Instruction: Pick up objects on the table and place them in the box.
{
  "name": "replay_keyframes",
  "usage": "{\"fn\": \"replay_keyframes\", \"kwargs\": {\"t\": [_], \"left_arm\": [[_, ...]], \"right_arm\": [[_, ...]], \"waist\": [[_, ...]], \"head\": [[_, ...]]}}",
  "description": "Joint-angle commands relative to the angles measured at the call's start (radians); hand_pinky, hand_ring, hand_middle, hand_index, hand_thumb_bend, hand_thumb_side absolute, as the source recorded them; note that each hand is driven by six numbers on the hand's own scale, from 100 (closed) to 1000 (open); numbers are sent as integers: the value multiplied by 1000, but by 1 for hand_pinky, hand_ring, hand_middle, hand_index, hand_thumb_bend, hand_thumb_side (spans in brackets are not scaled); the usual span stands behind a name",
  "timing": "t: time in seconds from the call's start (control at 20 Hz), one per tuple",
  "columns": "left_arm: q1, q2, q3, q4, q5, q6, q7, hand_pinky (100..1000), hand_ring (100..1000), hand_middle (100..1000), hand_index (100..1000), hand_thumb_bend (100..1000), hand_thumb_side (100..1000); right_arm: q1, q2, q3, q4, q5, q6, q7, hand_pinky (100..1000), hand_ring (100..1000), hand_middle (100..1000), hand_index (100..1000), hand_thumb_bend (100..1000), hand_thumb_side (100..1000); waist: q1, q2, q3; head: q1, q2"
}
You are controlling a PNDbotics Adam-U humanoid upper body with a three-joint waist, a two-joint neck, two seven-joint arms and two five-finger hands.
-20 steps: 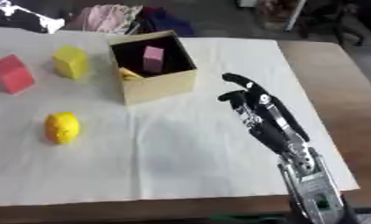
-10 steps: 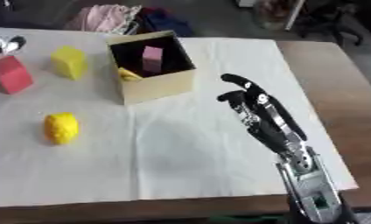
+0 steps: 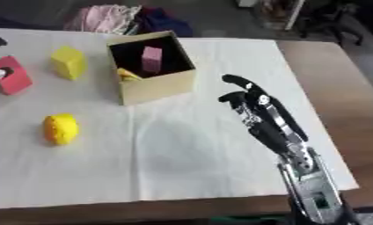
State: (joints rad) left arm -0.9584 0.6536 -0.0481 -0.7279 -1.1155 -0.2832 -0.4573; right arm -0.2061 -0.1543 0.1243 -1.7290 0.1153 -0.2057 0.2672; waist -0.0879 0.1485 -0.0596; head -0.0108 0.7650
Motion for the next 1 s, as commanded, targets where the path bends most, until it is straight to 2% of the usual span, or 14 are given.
{"fn": "replay_keyframes", "kwargs": {"t": [0.05,0.45,0.85,0.95,1.0], "left_arm": [[-23,18,14,5,-26,2,8,786,737,837,929,361,554],[-11,10,24,24,-72,41,55,793,747,854,942,381,543],[7,-2,28,64,-97,49,55,771,712,817,918,379,602],[11,-6,28,67,-100,49,54,757,685,792,897,381,573],[12,-7,28,66,-101,50,56,744,659,766,877,388,505]], "right_arm": [[-9,-15,-6,-10,0,0,-1,872,746,905,926,100,799],[-9,-14,-8,-10,0,-1,-2,872,746,905,927,100,800],[-9,-14,-9,-11,0,-1,-3,872,746,905,927,100,800],[-9,-15,-10,-10,0,-1,-3,872,746,905,927,100,801],[-9,-15,-11,-10,0,-1,-4,872,746,905,927,100,801]], "waist": [[14,-13,-1],[12,-11,-2],[11,-10,0],[11,-10,0],[11,-10,0]], "head": [[2,5],[1,5],[-3,4],[-3,4],[-4,3]]}}
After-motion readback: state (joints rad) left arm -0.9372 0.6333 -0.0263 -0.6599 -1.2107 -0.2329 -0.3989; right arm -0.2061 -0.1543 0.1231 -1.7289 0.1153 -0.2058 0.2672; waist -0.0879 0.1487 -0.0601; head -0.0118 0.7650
